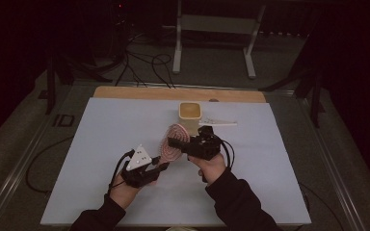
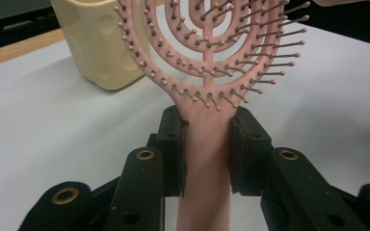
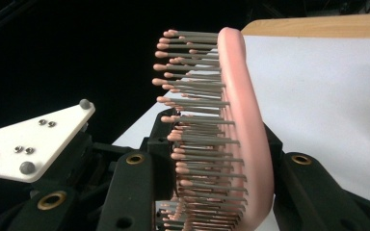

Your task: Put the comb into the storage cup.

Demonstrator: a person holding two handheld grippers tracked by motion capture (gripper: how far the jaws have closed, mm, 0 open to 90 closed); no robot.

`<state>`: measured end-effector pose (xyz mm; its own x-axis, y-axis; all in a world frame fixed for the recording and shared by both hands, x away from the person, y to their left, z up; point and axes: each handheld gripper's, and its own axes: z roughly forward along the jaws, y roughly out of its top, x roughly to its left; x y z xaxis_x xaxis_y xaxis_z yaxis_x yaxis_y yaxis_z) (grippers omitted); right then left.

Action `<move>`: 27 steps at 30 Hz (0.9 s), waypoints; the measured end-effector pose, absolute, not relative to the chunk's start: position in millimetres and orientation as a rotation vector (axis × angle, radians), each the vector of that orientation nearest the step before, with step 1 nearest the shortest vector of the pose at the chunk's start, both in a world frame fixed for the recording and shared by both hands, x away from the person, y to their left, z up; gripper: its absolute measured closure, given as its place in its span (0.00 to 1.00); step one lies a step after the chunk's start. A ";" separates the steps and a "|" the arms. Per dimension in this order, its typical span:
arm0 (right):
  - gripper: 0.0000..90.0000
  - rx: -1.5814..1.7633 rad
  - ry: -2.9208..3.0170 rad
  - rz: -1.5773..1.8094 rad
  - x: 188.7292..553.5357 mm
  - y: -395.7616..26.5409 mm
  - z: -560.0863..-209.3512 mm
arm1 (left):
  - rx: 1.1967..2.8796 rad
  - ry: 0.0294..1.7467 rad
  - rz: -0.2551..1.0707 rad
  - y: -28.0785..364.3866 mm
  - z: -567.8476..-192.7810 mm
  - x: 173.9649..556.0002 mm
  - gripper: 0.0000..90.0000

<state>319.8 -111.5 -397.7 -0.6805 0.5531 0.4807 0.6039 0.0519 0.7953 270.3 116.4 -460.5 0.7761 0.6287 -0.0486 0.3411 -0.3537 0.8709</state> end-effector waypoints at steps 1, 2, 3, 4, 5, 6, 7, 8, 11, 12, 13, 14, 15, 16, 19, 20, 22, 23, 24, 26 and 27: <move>0.71 -1.234 -2.248 -1.746 319.3 -111.0 -397.4 | 1.972 0.730 0.361 116.4 -460.5 270.4 0.79; 0.71 -1.232 -2.251 -1.747 319.0 -110.6 -397.1 | 1.972 0.730 0.361 116.4 -460.5 270.4 0.79; 0.71 -1.219 -2.265 -1.746 318.7 -110.1 -396.7 | 1.975 0.732 0.350 116.6 -460.4 271.0 0.79; 0.71 -1.219 -2.265 -1.746 318.7 -110.1 -396.7 | 1.975 0.732 0.350 116.6 -460.4 271.0 0.79; 0.71 -1.209 -2.278 -1.747 318.2 -109.4 -395.9 | 1.974 0.732 0.339 116.6 -460.6 271.4 0.79; 0.71 -1.209 -2.278 -1.747 318.2 -109.4 -395.9 | 1.974 0.732 0.339 116.6 -460.6 271.4 0.79; 0.71 -1.195 -2.292 -1.753 317.8 -109.1 -395.7 | 1.974 0.732 0.331 116.7 -460.7 271.7 0.78; 0.71 -1.195 -2.292 -1.753 317.8 -109.1 -395.7 | 1.974 0.732 0.331 116.7 -460.7 271.7 0.78; 0.71 -1.169 -2.303 -1.757 318.4 -109.5 -395.5 | 1.971 0.740 0.301 116.5 -460.8 272.7 0.78; 0.71 -1.164 -2.304 -1.760 318.3 -109.5 -395.4 | 1.969 0.742 0.290 116.7 -460.9 273.3 0.78; 0.71 -1.161 -2.308 -1.762 318.4 -109.6 -395.1 | 1.968 0.747 0.286 117.0 -461.3 273.9 0.77; 0.71 -1.161 -2.308 -1.762 318.4 -109.6 -395.1 | 1.968 0.747 0.286 117.0 -461.3 273.9 0.73; 0.71 -1.152 -2.304 -1.777 318.5 -110.4 -393.0 | 1.974 0.757 0.262 117.5 -462.8 275.4 0.70; 0.71 -1.149 -2.310 -1.786 318.4 -111.1 -391.3 | 1.972 0.763 0.267 118.1 -463.3 275.5 0.67; 0.71 -1.137 -2.345 -1.803 319.1 -113.6 -385.7 | 1.974 0.770 0.247 119.0 -462.0 276.7 0.58; 0.71 -1.137 -2.345 -1.803 319.1 -113.6 -385.7 | 1.974 0.770 0.247 119.0 -462.0 276.7 0.56; 0.71 -1.135 -2.359 -1.818 320.0 -116.0 -382.3 | 1.966 0.776 0.240 120.2 -461.1 277.1 0.52; 0.71 -1.131 -2.365 -1.830 321.1 -118.2 -379.7 | 1.960 0.785 0.238 120.7 -460.8 277.5 0.50; 0.71 -1.128 -2.367 -1.831 321.5 -119.1 -378.4 | 1.954 0.784 0.236 121.3 -460.6 277.4 0.49; 0.71 -1.125 -2.373 -1.839 322.3 -120.9 -376.0 | 1.959 0.778 0.235 121.5 -460.3 277.5 0.46; 0.71 -1.121 -2.379 -1.847 322.4 -121.5 -374.8 | 1.964 0.775 0.235 121.7 -460.3 277.4 0.45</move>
<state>322.4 -121.5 -374.8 -0.7545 0.5570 0.3472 0.4745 0.0973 0.8749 277.4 121.7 -460.3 0.7783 0.6086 -0.1542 0.4201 -0.3224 0.8483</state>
